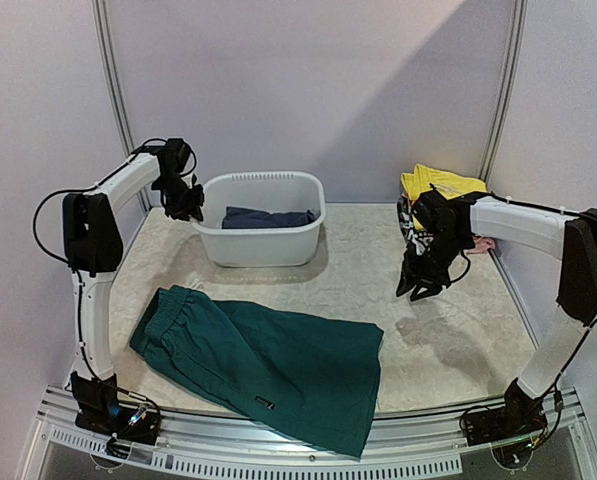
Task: Fold and stack the mixed laundry pile
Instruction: Move the bin to the corner of the board.
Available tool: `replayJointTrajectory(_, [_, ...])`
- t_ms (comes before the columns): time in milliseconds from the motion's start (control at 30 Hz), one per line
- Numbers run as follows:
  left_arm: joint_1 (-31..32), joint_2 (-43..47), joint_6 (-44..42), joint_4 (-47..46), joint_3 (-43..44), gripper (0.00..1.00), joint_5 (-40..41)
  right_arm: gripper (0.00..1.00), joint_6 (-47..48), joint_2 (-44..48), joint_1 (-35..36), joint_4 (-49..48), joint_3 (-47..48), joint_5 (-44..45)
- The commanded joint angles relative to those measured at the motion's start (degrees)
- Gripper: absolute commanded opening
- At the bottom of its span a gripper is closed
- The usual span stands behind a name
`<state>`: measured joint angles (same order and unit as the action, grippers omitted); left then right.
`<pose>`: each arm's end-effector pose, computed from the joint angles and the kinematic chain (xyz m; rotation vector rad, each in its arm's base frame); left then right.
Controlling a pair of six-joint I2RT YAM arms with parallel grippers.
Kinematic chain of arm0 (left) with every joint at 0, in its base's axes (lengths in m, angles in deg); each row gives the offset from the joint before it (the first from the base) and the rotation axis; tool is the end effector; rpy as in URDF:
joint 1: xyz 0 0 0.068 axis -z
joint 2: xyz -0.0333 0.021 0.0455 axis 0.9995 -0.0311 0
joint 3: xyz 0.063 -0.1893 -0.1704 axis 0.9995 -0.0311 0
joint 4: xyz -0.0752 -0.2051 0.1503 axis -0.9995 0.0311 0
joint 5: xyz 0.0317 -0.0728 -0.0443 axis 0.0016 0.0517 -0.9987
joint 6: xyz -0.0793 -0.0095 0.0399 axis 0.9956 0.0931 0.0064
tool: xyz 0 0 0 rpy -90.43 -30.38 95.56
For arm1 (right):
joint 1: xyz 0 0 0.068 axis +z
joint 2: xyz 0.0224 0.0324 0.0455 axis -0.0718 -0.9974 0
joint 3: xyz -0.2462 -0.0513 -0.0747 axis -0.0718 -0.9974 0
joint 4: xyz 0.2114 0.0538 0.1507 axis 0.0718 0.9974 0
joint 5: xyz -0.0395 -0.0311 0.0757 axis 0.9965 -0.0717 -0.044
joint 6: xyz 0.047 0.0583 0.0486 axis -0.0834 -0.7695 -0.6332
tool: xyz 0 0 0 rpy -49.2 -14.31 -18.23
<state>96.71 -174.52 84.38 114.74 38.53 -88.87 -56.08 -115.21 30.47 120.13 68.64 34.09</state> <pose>0.4949 -0.0824 0.1953 -0.2942 2.7650 -0.2835 0.2903 0.1692 0.1698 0.1684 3.0753 0.5340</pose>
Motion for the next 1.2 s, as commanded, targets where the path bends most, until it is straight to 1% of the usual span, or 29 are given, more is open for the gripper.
replayJointTrajectory(0, [-0.6,4.5,2.2,0.7,-1.9,0.03,3.4,0.36,-0.5,2.1,0.1,0.1,0.5,1.0])
replayJointTrajectory(200, [-0.9,15.4,10.0,-1.9,-15.1,0.0,8.9,0.36,-2.9,3.0,0.2,-1.6,-0.9,0.9])
replayJointTrajectory(333, [-1.8,23.1,17.6,-6.0,-25.6,0.0,11.0,0.36,-4.2,3.8,0.2,-2.3,-1.9,0.7])
replayJointTrajectory(567, [-4.4,35.6,33.6,-12.0,-41.5,0.0,14.6,0.37,-6.1,6.8,0.3,-2.5,-4.2,2.0])
replayJointTrajectory(700, [-6.5,40.8,43.3,-14.3,-49.0,0.0,16.5,0.37,-7.0,9.1,0.3,-2.5,-6.2,2.2])
replayJointTrajectory(800, [-7.7,43.8,50.9,-17.7,-54.4,0.0,17.1,0.37,-7.5,11.1,0.2,-2.4,-7.9,2.5])
replayJointTrajectory(867, [-8.0,45.2,55.9,-20.3,-57.2,0.0,18.5,0.37,-7.8,12.3,0.2,-2.1,-9.0,2.7])
replayJointTrajectory(967, [-8.1,45.8,60.2,-23.2,-58.8,0.0,21.6,0.37,-8.1,14.5,0.3,-1.5,-10.6,3.0])
replayJointTrajectory(1167, [-8.2,43.1,67.3,-25.9,-57.4,0.0,27.5,0.38,-8.2,17.9,0.3,-0.1,-12.9,3.7])
